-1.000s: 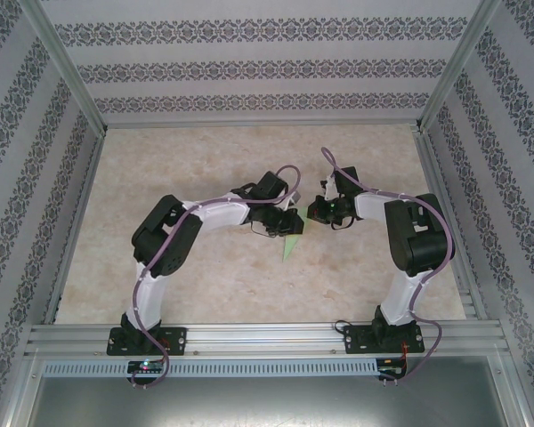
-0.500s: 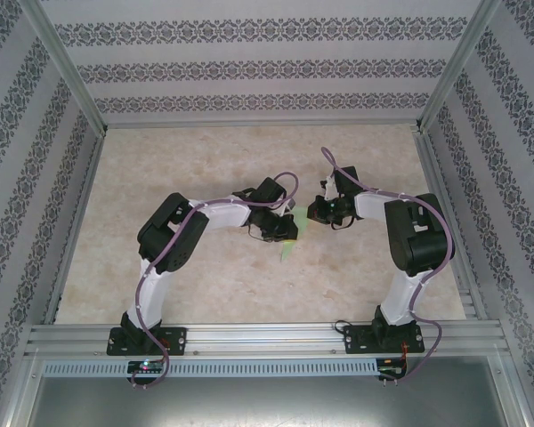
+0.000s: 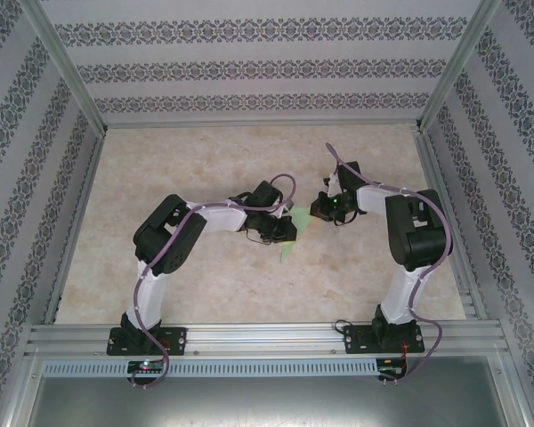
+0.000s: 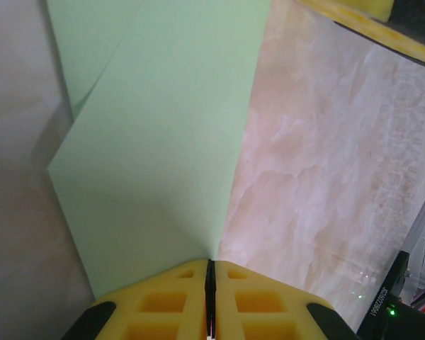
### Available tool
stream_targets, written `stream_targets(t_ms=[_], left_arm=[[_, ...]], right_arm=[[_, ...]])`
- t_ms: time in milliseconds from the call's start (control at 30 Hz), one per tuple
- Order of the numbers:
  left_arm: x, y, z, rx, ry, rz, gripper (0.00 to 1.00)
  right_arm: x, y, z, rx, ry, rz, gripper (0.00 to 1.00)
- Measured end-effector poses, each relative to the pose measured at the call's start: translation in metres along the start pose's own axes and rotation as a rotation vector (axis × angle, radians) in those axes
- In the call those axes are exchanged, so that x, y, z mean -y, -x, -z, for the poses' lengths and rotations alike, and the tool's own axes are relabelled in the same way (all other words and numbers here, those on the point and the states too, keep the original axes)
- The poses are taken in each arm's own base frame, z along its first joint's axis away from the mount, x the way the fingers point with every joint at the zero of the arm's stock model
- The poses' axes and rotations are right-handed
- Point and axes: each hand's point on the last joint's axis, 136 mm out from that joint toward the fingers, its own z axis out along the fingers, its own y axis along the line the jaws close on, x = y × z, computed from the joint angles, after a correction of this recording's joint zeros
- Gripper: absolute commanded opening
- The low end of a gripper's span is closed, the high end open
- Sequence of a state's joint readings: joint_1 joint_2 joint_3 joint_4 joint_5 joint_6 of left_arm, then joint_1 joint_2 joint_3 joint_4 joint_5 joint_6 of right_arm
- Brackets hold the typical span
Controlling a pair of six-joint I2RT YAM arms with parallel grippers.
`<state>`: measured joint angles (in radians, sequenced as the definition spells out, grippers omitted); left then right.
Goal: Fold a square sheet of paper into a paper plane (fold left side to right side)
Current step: Fold the wing for the fifth time at the center of the table.
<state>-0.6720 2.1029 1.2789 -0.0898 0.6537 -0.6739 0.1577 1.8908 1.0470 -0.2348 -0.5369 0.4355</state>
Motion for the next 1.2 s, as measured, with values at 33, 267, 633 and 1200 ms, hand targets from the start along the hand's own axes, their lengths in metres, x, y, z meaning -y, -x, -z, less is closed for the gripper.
stream_targets(t_ms=[33, 267, 633, 1200], left_arm=[[0.000, 0.000, 0.000, 0.001, -0.001, 0.000, 0.12], [0.000, 0.000, 0.000, 0.004, -0.004, 0.003, 0.12], [0.000, -0.001, 0.001, 0.017, -0.013, -0.003, 0.12], [0.000, -0.010, 0.008, 0.014, -0.023, 0.003, 0.20]], right_arm=[[0.000, 0.001, 0.000, -0.003, 0.001, -0.001, 0.00], [-0.001, 0.005, -0.002, -0.028, 0.006, -0.015, 0.00], [0.002, 0.015, -0.001, -0.039, 0.039, -0.046, 0.00], [0.011, 0.038, 0.013, 0.027, 0.097, -0.053, 0.00]])
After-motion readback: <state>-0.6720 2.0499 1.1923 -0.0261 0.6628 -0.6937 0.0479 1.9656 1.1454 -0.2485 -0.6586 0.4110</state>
